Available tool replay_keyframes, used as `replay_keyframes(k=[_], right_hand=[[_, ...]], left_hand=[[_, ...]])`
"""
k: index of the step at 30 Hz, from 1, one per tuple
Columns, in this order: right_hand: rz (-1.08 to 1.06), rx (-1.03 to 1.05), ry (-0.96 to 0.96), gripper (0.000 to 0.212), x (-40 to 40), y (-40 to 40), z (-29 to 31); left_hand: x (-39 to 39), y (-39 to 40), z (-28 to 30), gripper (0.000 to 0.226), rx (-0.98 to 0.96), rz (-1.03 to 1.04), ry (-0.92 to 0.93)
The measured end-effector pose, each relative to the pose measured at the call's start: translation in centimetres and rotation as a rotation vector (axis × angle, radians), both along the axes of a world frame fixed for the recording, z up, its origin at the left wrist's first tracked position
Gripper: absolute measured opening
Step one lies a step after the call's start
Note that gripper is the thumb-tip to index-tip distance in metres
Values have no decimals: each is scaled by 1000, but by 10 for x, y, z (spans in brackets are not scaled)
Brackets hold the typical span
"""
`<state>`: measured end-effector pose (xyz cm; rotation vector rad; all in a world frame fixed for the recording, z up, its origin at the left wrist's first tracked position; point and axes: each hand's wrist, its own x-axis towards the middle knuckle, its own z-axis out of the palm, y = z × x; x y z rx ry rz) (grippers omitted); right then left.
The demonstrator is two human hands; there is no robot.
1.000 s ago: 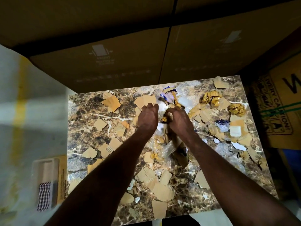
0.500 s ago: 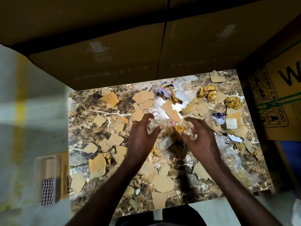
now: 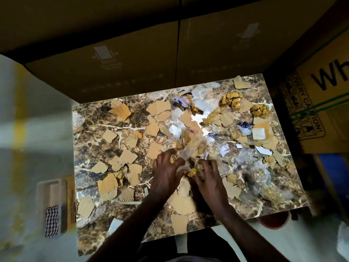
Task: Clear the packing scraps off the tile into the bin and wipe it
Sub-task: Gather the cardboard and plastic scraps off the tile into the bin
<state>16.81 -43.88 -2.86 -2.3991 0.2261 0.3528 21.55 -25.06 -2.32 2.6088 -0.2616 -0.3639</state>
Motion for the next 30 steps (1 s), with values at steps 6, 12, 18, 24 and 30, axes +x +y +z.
replay_keyframes(k=[6, 12, 18, 24, 30], right_hand=[[97, -139, -129, 53, 12, 2, -2], [124, -197, -160, 44, 17, 2, -3], [101, -181, -130, 35, 20, -4, 12], [-32, 33, -183, 20, 64, -18, 49], [-93, 52, -271, 30, 160, -30, 49]], left_hand=[[22, 7, -3, 99, 65, -101, 31], [25, 17, -12, 85, 93, -148, 94], [20, 14, -3, 91, 104, -131, 71], [50, 8, 31, 104, -2, -123, 24], [142, -16, 49, 55, -222, 108, -67]])
